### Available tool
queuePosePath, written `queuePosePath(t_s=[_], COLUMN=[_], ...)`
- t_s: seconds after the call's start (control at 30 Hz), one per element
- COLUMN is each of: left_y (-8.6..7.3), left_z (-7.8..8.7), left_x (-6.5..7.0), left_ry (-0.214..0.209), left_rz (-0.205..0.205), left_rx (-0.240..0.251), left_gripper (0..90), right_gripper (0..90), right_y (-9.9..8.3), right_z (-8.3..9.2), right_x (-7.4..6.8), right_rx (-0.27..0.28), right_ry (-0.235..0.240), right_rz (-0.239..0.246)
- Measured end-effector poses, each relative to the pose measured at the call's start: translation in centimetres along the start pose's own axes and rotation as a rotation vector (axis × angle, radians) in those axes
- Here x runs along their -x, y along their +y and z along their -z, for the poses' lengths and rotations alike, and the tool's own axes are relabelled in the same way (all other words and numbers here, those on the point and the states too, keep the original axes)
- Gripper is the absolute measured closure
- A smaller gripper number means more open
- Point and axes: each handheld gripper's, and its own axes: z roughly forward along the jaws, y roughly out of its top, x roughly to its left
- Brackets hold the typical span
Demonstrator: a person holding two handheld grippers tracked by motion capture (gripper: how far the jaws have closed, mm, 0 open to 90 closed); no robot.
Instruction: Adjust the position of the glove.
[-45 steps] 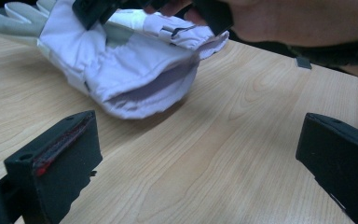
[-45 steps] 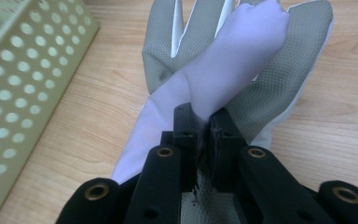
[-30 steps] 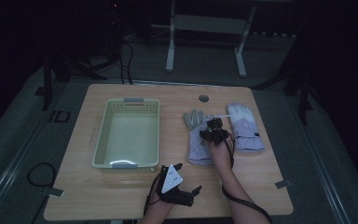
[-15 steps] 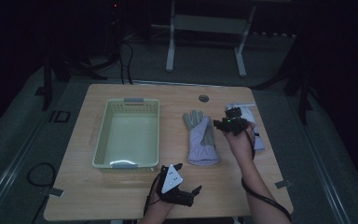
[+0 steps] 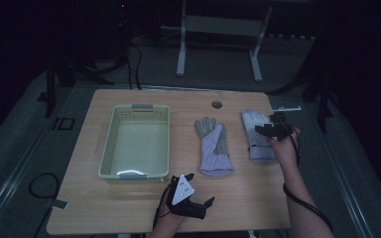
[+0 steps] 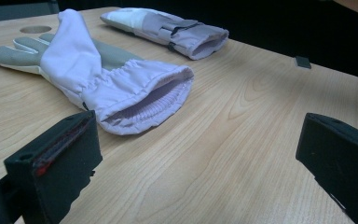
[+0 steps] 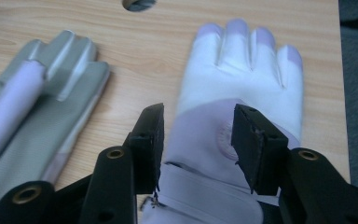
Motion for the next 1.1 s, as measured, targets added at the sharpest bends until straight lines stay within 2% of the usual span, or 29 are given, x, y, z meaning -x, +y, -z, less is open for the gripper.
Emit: queuePosePath(t_s=[0.23,0.37,0.47,0.57,0.67,0.77,0.8,0.9,0.93,0.97,1.1], left_y=[0.0,0.0,0.0,0.0,0.0,0.0,0.0,0.0,0.0,0.0,0.0], left_z=[0.0,0.0,0.0,0.0,0.0,0.0,0.0,0.0,0.0,0.0,0.0], left_x=[0.0,-0.1,-0.1,-0.1,-0.1,-0.1,-0.1,-0.1,-0.1,-0.1,-0.1], left_ry=[-0.003,-0.004,-0.004,-0.005,-0.006,-0.005,-0.004,-0.004,-0.004,-0.004,-0.002], left_rz=[0.005,0.007,0.008,0.007,0.007,0.008,0.009,0.011,0.014,0.014,0.010], left_rx=[0.000,0.000,-0.001,0.000,0.000,0.000,-0.001,-0.001,0.000,0.000,-0.001], left_gripper=[0.1,0.1,0.1,0.1,0.1,0.1,0.1,0.1,0.1,0.1,0.1], right_gripper=[53.6,54.3,55.3,58.6,62.8,65.1,71.2,75.1,78.0,78.0,79.7], right_y=[-0.7,-1.1,-1.7,-2.3,-2.8,-2.8,-2.6,-2.4,-2.0,-2.0,-1.3], right_z=[-1.9,-3.2,-4.5,-5.3,-5.3,-5.3,-5.1,-4.9,-4.4,-4.4,-2.5], right_x=[2.2,2.6,2.6,2.8,3.1,3.3,3.2,3.1,3.1,3.1,3.1], right_rx=[-0.039,-0.062,-0.099,-0.090,-0.067,-0.068,-0.075,-0.077,-0.080,-0.080,-0.068], right_ry=[0.012,0.024,-0.004,0.003,0.018,0.034,0.031,0.029,0.025,0.025,0.048], right_rz=[-0.047,-0.058,-0.041,-0.039,-0.039,-0.058,-0.053,-0.053,-0.058,-0.058,-0.059])
